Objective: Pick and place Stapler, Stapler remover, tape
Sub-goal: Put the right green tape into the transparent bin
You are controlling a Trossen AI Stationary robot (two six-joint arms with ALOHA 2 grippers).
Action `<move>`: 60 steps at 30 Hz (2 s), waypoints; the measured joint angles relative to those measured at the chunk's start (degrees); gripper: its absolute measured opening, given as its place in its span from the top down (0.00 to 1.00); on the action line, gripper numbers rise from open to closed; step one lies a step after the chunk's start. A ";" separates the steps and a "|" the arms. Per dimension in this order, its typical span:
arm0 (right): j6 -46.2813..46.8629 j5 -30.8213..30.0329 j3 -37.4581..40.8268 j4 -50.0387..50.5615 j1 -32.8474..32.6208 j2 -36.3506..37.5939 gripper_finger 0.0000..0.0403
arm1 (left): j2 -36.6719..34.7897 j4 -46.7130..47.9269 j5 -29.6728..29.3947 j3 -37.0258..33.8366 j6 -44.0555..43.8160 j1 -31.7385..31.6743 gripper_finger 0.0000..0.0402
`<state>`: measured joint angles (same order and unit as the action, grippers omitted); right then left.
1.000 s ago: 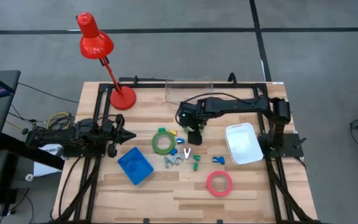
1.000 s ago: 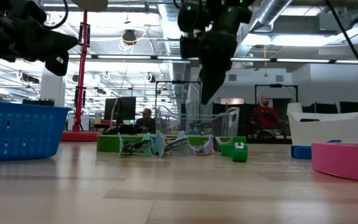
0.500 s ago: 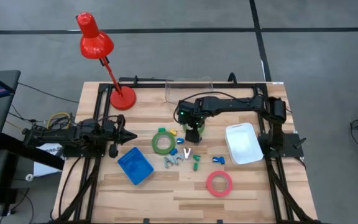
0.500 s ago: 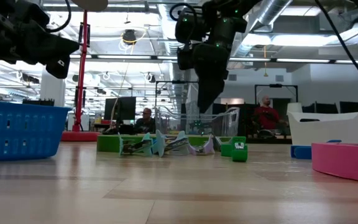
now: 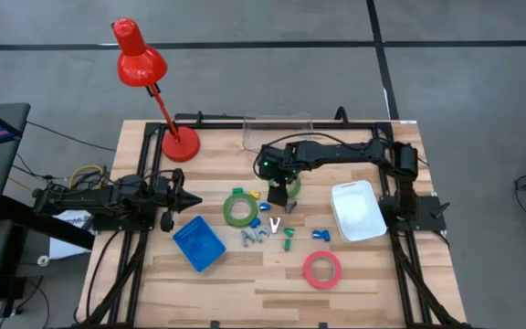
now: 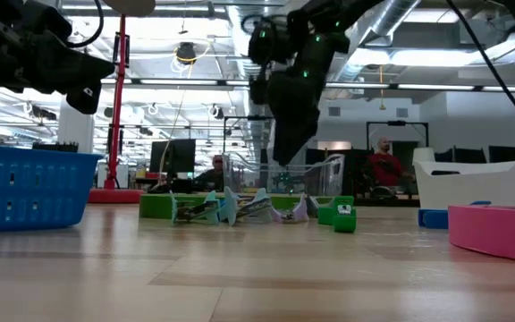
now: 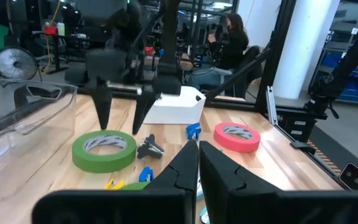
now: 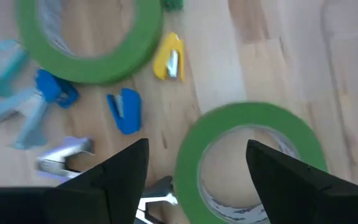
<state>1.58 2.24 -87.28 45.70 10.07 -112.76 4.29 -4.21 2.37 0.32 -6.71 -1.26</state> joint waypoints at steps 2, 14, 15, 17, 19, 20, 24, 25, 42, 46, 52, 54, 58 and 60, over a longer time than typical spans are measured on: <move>0.00 0.05 0.12 0.24 0.25 -0.89 0.35 | 0.07 -0.10 0.00 0.00 0.01 0.00 0.98; 0.02 -0.56 0.04 0.07 0.28 -4.76 0.35 | 0.07 -0.24 -0.01 0.00 0.00 0.00 0.98; 0.02 -0.69 0.04 0.10 0.28 -4.74 0.35 | 0.07 -0.24 -0.02 0.00 -0.01 0.00 0.98; 1.01 -0.72 0.04 0.16 0.46 -4.76 0.35 | 0.07 -0.26 -0.01 0.00 0.00 0.00 0.98; 3.04 -0.65 0.04 0.46 0.80 -4.74 0.35 | 0.07 -0.29 -0.02 0.00 0.01 0.00 0.98; 3.80 -0.62 0.08 0.57 0.93 -4.75 0.35 | 0.07 -0.31 -0.02 0.00 0.01 0.00 0.98; 5.16 -0.76 0.70 -0.46 0.90 -4.76 0.35 | 0.07 -0.49 0.00 0.00 0.01 0.00 0.98; 5.16 -0.76 0.70 -0.50 0.89 -4.74 0.35 | 0.07 -0.60 0.00 0.00 0.01 0.00 0.98; 7.98 -2.23 0.52 -1.11 0.09 -9.18 0.35 | 0.11 -1.07 -0.01 0.00 0.01 0.00 0.98; 7.99 -2.37 0.65 -0.45 0.09 -9.34 0.35 | 0.38 -1.16 0.00 0.00 0.01 0.00 0.98; 7.96 -2.34 0.65 -0.41 0.19 -9.33 0.38 | 0.44 -1.40 -0.02 0.00 -0.01 0.00 0.98; 7.96 -2.31 0.65 -0.06 0.26 -9.33 0.42 | 0.44 -1.47 -0.02 0.00 0.00 0.00 0.98; 7.96 -2.49 0.65 0.18 0.28 -9.33 0.53 | 0.44 -1.49 0.00 0.00 0.01 0.00 0.98; 7.96 -2.49 0.65 0.34 0.28 -9.33 0.59 | 0.44 -1.52 -0.01 0.00 0.01 0.00 0.98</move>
<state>9.54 -0.25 -86.63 46.04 10.35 -122.08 4.73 -5.73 2.36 0.32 -6.70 -1.26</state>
